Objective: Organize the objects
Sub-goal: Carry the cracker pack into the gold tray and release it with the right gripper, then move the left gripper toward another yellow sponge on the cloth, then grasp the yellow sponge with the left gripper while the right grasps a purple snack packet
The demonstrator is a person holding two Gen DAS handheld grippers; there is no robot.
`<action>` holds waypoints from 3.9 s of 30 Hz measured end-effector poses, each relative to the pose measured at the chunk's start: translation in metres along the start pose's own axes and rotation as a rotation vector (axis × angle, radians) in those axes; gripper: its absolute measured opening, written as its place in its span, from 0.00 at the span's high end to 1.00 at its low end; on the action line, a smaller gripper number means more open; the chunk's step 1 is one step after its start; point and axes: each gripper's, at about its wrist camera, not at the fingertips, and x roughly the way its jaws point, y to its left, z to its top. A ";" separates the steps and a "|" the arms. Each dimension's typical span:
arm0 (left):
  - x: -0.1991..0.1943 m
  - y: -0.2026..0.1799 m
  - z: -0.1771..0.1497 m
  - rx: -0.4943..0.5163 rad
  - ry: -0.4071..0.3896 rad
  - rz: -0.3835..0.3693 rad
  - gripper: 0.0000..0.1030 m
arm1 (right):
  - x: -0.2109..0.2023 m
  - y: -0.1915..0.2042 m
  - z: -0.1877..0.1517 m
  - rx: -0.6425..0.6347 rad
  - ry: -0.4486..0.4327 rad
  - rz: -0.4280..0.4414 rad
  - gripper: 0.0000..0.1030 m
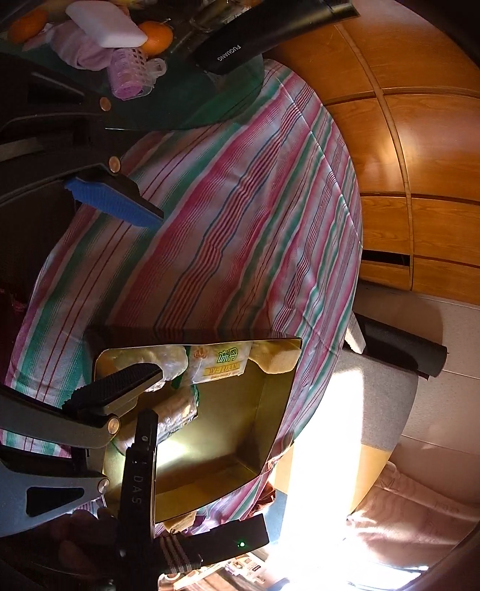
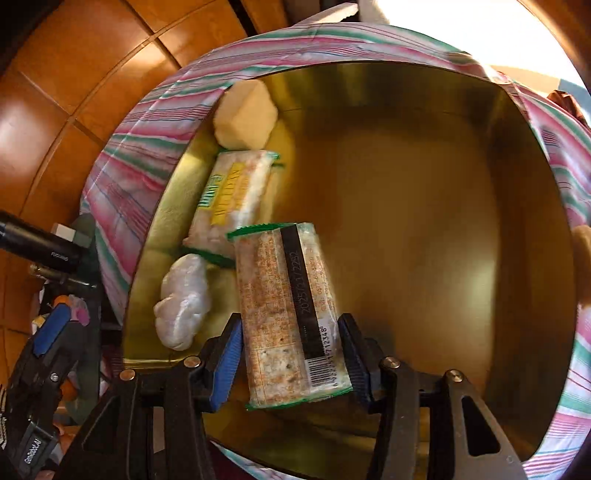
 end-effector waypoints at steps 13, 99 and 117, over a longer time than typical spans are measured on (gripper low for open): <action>-0.004 -0.015 0.001 0.043 -0.011 -0.012 0.25 | -0.038 0.003 -0.019 -0.036 -0.118 -0.030 0.49; 0.137 -0.418 0.023 0.458 0.348 -0.184 0.10 | -0.289 -0.386 -0.183 0.806 -0.826 -0.427 0.27; 0.095 -0.412 -0.039 0.618 0.236 -0.384 0.42 | -0.244 -0.390 -0.152 0.720 -0.615 -0.263 0.37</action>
